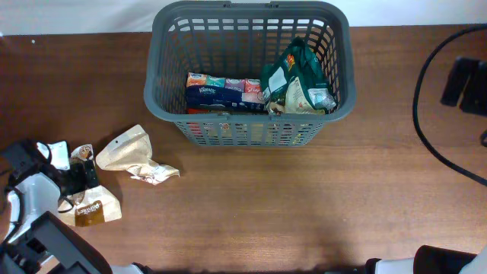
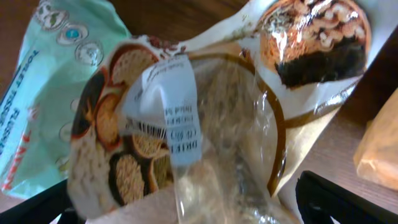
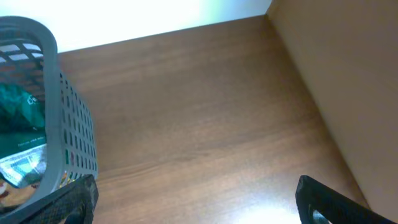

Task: Pack container
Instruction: 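Lower left gripper onto the clear-windowed dried-beans pouch and grasp it, then carry the beans pouch over the basket with left gripper and release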

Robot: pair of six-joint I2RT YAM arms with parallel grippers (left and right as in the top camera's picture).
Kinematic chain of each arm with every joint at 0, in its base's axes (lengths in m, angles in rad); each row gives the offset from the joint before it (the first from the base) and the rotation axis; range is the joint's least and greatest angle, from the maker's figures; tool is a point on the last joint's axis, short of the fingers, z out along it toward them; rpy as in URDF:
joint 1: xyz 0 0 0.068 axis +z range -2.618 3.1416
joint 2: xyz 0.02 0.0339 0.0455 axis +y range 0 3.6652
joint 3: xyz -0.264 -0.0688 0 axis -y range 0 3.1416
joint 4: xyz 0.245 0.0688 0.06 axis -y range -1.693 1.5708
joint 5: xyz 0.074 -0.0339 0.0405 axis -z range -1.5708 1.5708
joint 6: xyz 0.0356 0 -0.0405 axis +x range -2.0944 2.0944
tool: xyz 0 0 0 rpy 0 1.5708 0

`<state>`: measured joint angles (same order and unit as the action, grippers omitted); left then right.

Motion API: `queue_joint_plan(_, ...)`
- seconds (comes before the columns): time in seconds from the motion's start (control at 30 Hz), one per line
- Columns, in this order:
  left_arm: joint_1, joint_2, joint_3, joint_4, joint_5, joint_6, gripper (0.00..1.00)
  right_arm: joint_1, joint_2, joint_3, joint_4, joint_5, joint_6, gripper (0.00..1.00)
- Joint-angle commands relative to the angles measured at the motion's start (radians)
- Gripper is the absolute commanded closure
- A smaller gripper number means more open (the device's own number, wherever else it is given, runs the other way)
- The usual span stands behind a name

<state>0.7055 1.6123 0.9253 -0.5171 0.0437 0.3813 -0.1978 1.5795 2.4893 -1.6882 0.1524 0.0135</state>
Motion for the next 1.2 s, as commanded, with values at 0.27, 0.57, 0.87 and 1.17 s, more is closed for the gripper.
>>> queue_joint_plan(0.27, 0.002, 0.11, -0.008, 0.061, 0.032, -0.009, 0.21, -0.006, -0.001, 0.002, -0.01, -0.021, -0.005, 0.01)
queue_joint_plan(0.57, 0.002, 0.128, -0.005, 0.102, 0.032, -0.009, 0.96, -0.006, -0.003, 0.002, -0.01, -0.029, -0.005, 0.01)
queue_joint_plan(0.87, 0.001, 0.013, 0.178, 0.056, 0.165, -0.029, 0.98, -0.006, -0.003, 0.002, -0.008, -0.032, -0.005, 0.01)
queue_joint_plan(1.17, -0.101, -0.146, 0.653, 0.159, 0.476, -0.138, 0.98, -0.006, -0.003, 0.002, -0.01, -0.052, -0.005, 0.01)
